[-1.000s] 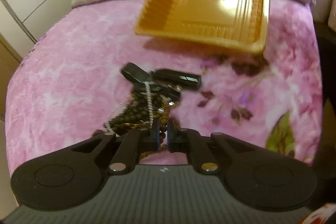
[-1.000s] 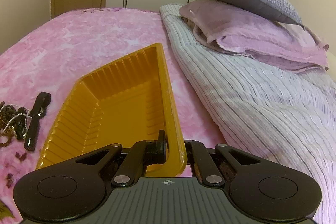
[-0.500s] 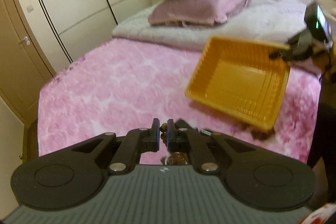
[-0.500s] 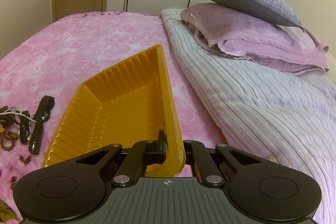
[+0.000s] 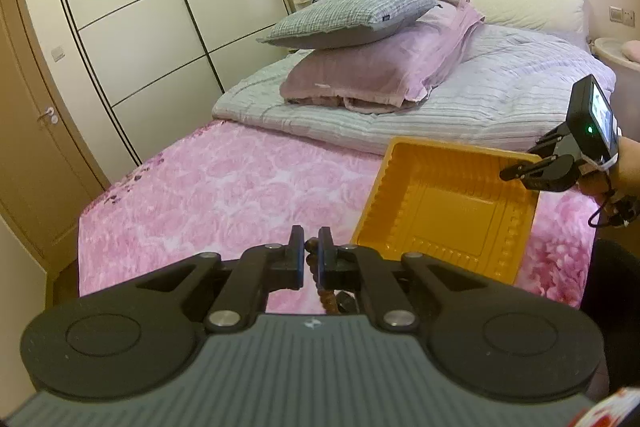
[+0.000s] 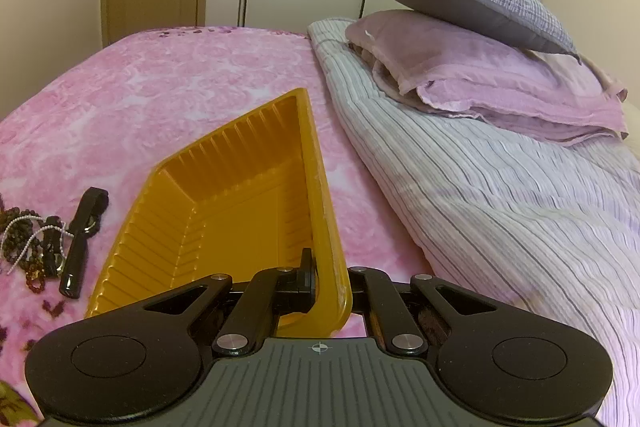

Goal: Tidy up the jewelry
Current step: 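Grasp the brown bead strand with the left gripper and lift it, then lower the brown beads into the tray and open the left gripper while the right gripper holds the tray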

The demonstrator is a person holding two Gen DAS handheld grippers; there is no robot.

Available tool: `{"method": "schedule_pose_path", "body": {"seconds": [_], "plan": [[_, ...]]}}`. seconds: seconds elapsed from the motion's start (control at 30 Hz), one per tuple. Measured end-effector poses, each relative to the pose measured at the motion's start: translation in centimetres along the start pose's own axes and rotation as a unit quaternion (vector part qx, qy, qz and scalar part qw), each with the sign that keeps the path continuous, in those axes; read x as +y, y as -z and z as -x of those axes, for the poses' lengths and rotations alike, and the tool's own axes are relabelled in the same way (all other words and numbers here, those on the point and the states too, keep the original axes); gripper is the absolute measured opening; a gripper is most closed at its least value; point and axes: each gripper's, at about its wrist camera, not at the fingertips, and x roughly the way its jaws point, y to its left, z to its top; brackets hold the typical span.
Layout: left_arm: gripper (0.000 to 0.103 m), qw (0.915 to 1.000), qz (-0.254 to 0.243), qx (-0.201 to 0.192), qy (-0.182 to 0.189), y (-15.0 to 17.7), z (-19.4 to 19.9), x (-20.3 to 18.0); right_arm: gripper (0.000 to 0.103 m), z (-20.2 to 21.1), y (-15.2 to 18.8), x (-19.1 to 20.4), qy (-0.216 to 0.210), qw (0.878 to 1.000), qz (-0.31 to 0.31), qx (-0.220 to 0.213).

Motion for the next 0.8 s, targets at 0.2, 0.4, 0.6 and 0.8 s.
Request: {"method": "schedule_pose_path", "body": {"seconds": [0.2, 0.4, 0.6, 0.8], "plan": [[0.006, 0.9998, 0.009, -0.006, 0.017, -2.1, -1.4, -0.7, 0.005, 0.0, -0.1, 0.0, -0.001, 1.0, 0.004, 0.002], [0.006, 0.9981, 0.018, -0.017, 0.056, -4.5, -4.1, -2.8, 0.005, -0.1, 0.0, -0.1, -0.005, 1.0, 0.016, 0.014], [0.006, 0.9943, 0.021, -0.026, 0.102, -6.2, -7.0, -5.6, 0.004, -0.7, -0.2, -0.3, -0.02, 0.997, 0.055, 0.059], [0.006, 0.9907, 0.029, -0.024, 0.131, -7.2, -9.3, -7.1, 0.004, -1.4, -0.7, -0.5, -0.034, 0.989, 0.096, 0.111]]}}
